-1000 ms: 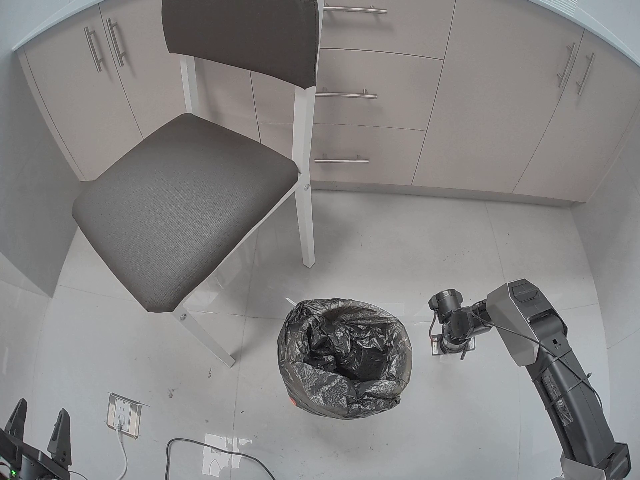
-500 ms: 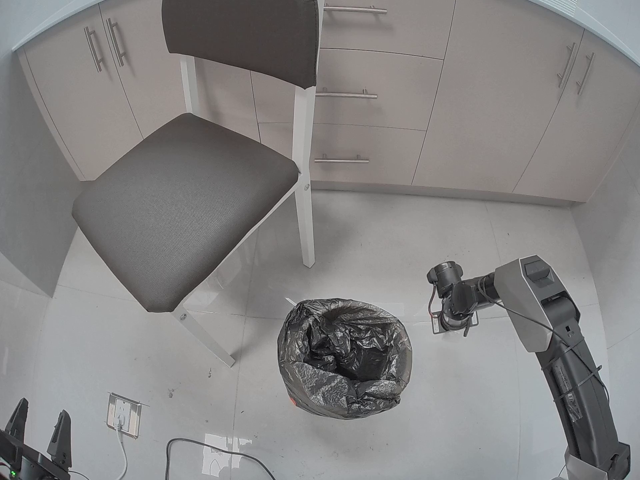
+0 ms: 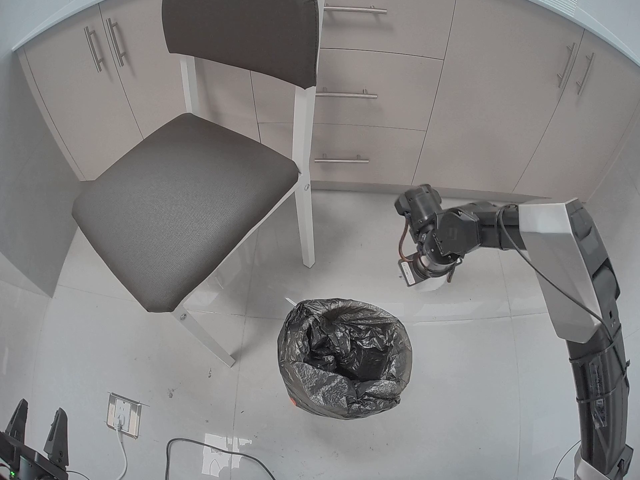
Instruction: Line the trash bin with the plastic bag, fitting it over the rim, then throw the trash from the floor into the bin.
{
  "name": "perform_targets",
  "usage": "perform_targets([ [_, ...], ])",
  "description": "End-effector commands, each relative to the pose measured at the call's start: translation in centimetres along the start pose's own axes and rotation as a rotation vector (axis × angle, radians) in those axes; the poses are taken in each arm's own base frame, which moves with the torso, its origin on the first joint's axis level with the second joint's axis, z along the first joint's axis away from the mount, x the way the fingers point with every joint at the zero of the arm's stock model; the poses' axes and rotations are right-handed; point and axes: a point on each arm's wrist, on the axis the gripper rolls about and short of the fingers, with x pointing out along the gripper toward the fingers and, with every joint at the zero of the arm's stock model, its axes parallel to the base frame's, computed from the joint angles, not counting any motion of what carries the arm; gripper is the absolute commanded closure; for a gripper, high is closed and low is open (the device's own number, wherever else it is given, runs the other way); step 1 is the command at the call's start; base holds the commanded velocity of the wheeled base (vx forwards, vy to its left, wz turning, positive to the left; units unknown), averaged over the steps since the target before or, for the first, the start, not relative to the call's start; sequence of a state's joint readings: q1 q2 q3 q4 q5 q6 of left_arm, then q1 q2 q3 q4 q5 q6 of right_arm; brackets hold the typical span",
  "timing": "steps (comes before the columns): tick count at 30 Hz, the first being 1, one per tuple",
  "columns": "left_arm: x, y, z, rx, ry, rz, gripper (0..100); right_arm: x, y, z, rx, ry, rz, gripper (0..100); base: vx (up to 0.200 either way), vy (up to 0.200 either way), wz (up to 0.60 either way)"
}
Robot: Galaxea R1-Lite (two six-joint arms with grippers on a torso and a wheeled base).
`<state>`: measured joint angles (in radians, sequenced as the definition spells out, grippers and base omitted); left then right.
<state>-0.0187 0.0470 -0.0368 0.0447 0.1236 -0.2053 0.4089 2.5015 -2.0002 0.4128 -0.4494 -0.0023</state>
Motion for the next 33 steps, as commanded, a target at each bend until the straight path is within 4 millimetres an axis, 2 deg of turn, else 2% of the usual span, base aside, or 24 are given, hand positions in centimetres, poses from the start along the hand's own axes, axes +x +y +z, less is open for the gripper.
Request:
perform_targets([
  [1, 0.0, 0.0, 0.0, -0.016, -0.001, 0.001, 0, -10.0, 2.3, 2.5, -0.063, -0.147, 0.084, 100, 0.000, 0.000, 0.00],
  [2, 0.0, 0.0, 0.0, -0.019, -0.001, 0.001, 0, -11.7, 3.6, 2.4, -0.095, -0.157, 0.109, 100, 0.000, 0.000, 0.00],
  [3, 0.0, 0.0, 0.0, -0.019, -0.001, 0.001, 0, -11.7, 3.6, 2.4, -0.095, -0.157, 0.109, 100, 0.000, 0.000, 0.00],
  [4, 0.0, 0.0, 0.0, -0.022, -0.002, 0.002, 0, -13.4, 5.3, 1.9, -0.143, -0.156, 0.133, 100, 0.000, 0.000, 0.00],
  [5, 0.0, 0.0, 0.0, -0.022, -0.002, 0.002, 0, -14.1, 6.2, 1.5, -0.166, -0.155, 0.137, 100, 0.000, 0.000, 0.00],
  [7, 0.0, 0.0, 0.0, -0.022, -0.002, 0.002, 0, -14.4, 6.8, 1.3, -0.183, -0.153, 0.130, 100, 0.000, 0.000, 0.00],
  [9, 0.0, 0.0, 0.0, -0.024, -0.003, 0.002, 0, -15.3, 9.4, 0.4, -0.239, -0.160, 0.128, 100, 0.000, 0.000, 0.00],
  [11, 0.0, 0.0, 0.0, -0.025, -0.003, 0.002, 0, -15.3, 10.3, 0.0, -0.258, -0.159, 0.137, 100, 0.000, 0.000, 0.00],
  [13, 0.0, 0.0, 0.0, -0.031, -0.003, 0.002, 0, -15.2, 12.4, -1.0, -0.298, -0.153, 0.154, 100, 0.000, 0.000, 0.00],
  [16, 0.0, 0.0, 0.0, -0.041, -0.005, 0.001, 0, -14.6, 14.5, -2.1, -0.341, -0.137, 0.168, 100, 0.000, 0.000, 0.00],
  [17, 0.0, 0.0, 0.0, -0.041, -0.005, 0.001, 0, -14.6, 14.5, -2.1, -0.341, -0.137, 0.168, 100, 0.000, 0.000, 0.00],
  [18, 0.0, 0.0, 0.0, -0.041, -0.005, 0.001, 0, -14.0, 15.7, -2.9, -0.368, -0.121, 0.172, 100, 0.000, 0.000, 0.00],
  [19, 0.0, 0.0, 0.0, -0.041, -0.005, 0.001, 0, -14.0, 15.7, -2.9, -0.368, -0.121, 0.172, 100, 0.000, 0.000, 0.00],
  [23, 0.0, 0.0, 0.0, -0.041, -0.005, 0.001, 0, -10.7, 17.9, -4.7, -0.401, -0.080, 0.136, 100, 0.000, 0.000, 0.00],
  [25, 0.0, 0.0, 0.0, -0.041, -0.005, 0.001, 0, -10.1, 18.2, -4.9, -0.398, -0.080, 0.132, 100, 0.000, 0.000, 0.00],
  [27, -0.1, 0.0, 0.0, -0.042, -0.016, 0.002, 0, -8.4, 18.8, -5.5, -0.401, -0.077, 0.121, 100, 0.000, 0.000, 0.00],
  [33, -0.1, 0.0, 0.0, -0.042, -0.016, 0.002, 0, -5.8, 18.9, -6.4, -0.429, -0.036, 0.093, 100, 0.000, 0.000, 0.00],
])
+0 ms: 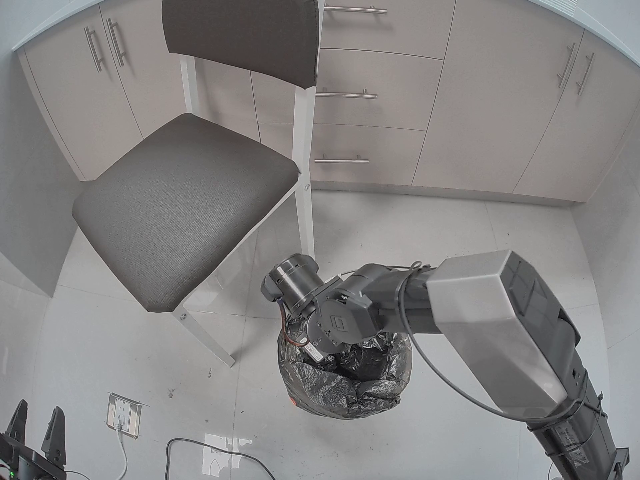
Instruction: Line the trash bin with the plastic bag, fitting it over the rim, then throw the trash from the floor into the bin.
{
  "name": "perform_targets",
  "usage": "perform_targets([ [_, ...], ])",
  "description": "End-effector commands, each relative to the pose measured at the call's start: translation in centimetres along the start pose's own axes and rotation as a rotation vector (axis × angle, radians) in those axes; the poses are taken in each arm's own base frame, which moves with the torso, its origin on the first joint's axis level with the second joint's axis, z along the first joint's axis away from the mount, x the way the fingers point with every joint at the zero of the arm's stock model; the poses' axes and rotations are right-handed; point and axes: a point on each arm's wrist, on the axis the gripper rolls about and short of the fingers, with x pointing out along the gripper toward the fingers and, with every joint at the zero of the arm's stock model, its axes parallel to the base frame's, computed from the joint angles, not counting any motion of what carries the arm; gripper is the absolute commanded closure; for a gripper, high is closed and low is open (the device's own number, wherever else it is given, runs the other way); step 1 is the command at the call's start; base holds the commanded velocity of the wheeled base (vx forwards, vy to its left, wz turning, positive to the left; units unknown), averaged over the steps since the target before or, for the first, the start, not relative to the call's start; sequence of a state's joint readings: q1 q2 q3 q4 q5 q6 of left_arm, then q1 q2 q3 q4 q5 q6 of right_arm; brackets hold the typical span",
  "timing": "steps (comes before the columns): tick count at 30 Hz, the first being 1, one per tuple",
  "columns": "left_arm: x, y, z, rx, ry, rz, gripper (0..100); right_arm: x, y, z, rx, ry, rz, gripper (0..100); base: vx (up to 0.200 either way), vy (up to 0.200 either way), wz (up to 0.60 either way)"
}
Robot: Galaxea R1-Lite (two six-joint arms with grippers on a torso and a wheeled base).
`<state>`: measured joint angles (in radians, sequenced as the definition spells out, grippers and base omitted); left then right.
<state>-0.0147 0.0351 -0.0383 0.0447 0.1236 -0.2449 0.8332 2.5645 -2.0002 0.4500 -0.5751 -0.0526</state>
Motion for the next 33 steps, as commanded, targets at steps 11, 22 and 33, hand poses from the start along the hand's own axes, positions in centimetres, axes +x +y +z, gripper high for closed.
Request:
perform_targets([
  [11, 0.0, 0.0, 0.0, -0.001, -0.003, 0.001, 0, 3.6, 0.6, -1.6, -0.011, 0.060, -0.032, 100, 0.000, 0.000, 0.00],
  [22, 0.0, 0.0, 0.0, -0.009, -0.003, 0.001, 0, 4.3, 0.8, -2.0, -0.015, 0.073, -0.033, 100, 0.000, 0.000, 0.00],
  [33, 0.0, 0.0, 0.0, -0.010, -0.005, 0.002, 0, 4.0, 0.7, -1.5, 0.014, 0.042, -0.038, 0, 0.000, 0.000, 0.00],
])
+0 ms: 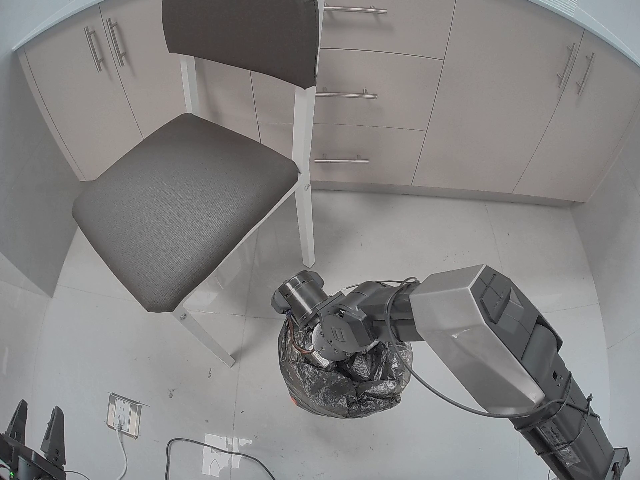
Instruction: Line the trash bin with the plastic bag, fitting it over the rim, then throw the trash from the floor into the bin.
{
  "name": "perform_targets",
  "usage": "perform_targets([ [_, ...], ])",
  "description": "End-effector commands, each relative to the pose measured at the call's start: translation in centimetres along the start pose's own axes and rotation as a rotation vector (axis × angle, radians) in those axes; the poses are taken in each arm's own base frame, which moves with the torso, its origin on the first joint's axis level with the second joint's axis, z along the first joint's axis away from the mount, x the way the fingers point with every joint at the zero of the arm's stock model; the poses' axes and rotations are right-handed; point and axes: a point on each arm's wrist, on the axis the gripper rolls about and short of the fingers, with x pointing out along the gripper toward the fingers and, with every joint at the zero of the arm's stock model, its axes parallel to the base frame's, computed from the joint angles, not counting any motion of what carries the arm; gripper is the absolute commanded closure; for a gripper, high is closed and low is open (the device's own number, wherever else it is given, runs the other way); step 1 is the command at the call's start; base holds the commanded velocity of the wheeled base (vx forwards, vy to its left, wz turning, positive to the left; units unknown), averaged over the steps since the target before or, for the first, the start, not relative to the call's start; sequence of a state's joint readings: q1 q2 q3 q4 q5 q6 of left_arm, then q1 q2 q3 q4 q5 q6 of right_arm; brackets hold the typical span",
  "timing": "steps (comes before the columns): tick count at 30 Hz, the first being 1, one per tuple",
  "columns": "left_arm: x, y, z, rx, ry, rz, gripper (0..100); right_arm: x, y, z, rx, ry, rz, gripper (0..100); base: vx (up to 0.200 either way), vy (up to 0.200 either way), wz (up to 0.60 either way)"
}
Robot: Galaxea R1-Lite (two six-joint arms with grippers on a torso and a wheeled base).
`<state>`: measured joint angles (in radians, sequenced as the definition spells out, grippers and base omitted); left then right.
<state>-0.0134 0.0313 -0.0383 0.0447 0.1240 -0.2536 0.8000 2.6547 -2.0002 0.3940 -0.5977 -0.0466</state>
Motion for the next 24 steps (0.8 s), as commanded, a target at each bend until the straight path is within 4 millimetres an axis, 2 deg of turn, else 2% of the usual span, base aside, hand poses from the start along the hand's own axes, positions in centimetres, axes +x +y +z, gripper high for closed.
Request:
perform_targets([
  [1, 0.0, 0.0, 0.0, -0.001, -0.003, 0.001, 0, -0.2, -0.1, 0.1, 0.004, -0.006, 0.000, 0, 0.000, 0.000, 0.00],
  [10, -0.2, 0.0, 0.0, -0.004, -0.020, 0.002, 0, -0.4, 0.2, 0.1, -0.004, -0.007, -0.027, 0, 0.000, 0.000, 0.00],
  [11, -0.2, 0.0, 0.0, -0.004, -0.020, 0.002, 0, -0.3, 0.2, 0.1, -0.005, -0.006, -0.029, 100, 0.000, 0.000, 0.00],
  [17, -0.2, 0.0, -0.1, -0.004, -0.022, 0.002, 0, 0.3, 0.6, -0.3, -0.009, 0.006, -0.029, 100, 0.000, 0.000, 0.00],
  [22, -0.2, 0.0, -0.1, -0.004, -0.022, 0.002, 0, 1.9, 1.2, -0.5, 0.007, -0.023, -0.034, 100, 0.000, 0.000, 0.00],
  [24, -0.2, 0.0, -0.1, -0.004, -0.022, 0.002, 0, 3.2, 1.3, -1.0, 0.011, -0.010, -0.041, 100, 0.000, 0.000, 0.00],
])
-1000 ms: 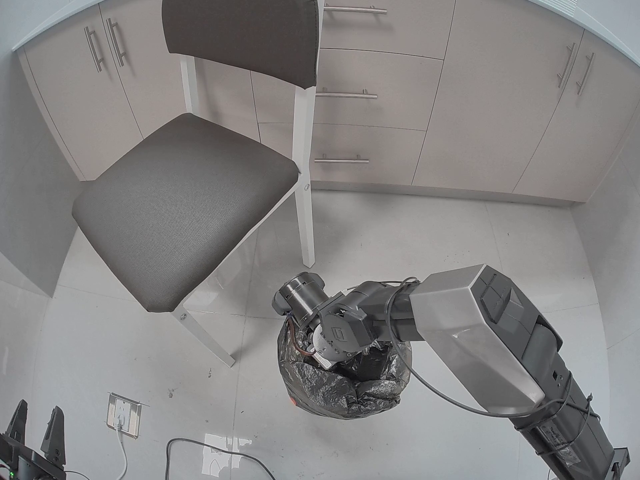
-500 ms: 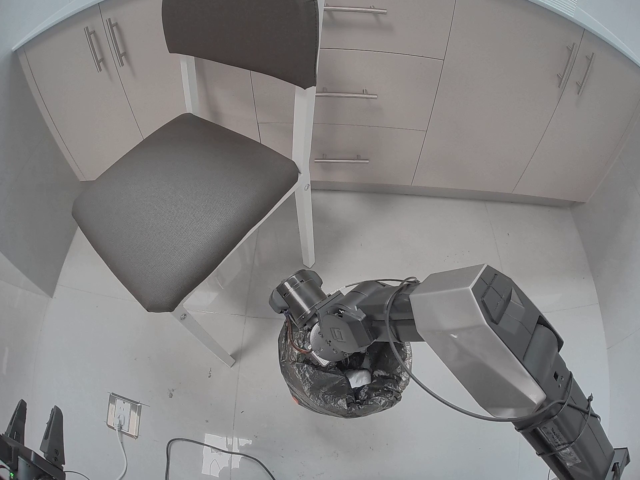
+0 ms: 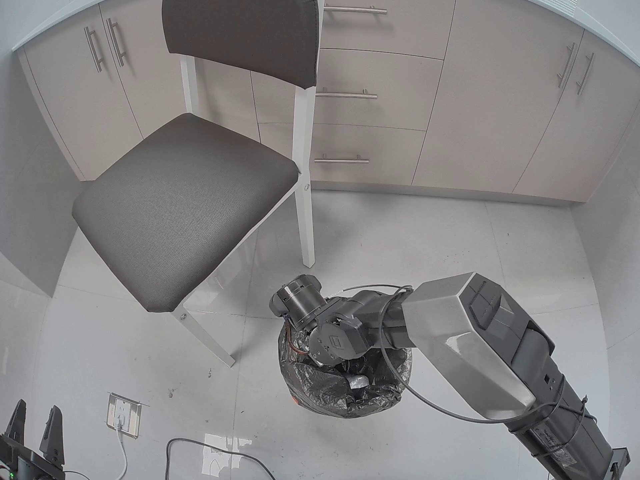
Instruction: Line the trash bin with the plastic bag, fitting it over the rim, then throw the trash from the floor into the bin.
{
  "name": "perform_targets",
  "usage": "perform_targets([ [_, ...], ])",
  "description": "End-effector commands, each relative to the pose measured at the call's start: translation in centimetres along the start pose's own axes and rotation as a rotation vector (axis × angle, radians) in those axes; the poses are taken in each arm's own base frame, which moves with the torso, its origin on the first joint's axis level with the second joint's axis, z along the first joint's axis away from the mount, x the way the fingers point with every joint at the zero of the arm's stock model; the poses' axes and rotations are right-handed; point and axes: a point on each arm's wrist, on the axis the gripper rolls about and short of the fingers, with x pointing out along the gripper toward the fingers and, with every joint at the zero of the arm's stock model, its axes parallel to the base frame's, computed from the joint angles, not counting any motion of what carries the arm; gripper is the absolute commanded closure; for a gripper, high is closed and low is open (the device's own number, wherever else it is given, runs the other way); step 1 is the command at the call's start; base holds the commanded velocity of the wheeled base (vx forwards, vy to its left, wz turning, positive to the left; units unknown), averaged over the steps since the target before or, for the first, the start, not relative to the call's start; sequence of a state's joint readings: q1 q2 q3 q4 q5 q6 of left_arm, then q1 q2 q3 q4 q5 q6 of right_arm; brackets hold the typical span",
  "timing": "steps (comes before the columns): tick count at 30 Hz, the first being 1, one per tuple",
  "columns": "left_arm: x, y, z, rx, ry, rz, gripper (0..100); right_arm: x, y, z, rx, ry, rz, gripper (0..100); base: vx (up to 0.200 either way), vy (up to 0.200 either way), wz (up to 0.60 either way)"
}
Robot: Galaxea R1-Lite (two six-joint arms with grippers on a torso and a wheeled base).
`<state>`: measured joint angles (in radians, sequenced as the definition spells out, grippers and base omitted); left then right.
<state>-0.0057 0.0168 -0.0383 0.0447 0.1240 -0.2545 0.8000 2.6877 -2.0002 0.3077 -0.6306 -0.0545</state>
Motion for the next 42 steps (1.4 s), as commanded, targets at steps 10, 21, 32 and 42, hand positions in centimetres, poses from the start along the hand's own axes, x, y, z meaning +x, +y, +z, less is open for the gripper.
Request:
perform_targets([
  [10, 0.0, 0.0, 0.0, -0.001, -0.006, -0.002, 0, 7.3, 1.8, -4.5, -0.009, 0.092, -0.046, 100, 0.000, 0.000, 0.00],
  [21, -0.1, 0.0, 0.0, -0.002, -0.013, 0.000, 0, 11.1, 4.6, -8.3, -0.077, 0.137, -0.044, 100, 0.000, 0.000, 0.00],
  [32, -0.1, 0.1, 0.0, 0.030, -0.022, 0.032, 0, 11.2, 4.7, -7.8, -0.063, 0.094, -0.058, 100, 0.000, 0.000, 0.00],
  [42, -0.1, 0.2, 0.0, 0.086, -0.026, 0.079, 0, 10.4, 4.4, -6.8, -0.050, 0.063, -0.073, 100, 0.000, 0.000, 0.00],
])
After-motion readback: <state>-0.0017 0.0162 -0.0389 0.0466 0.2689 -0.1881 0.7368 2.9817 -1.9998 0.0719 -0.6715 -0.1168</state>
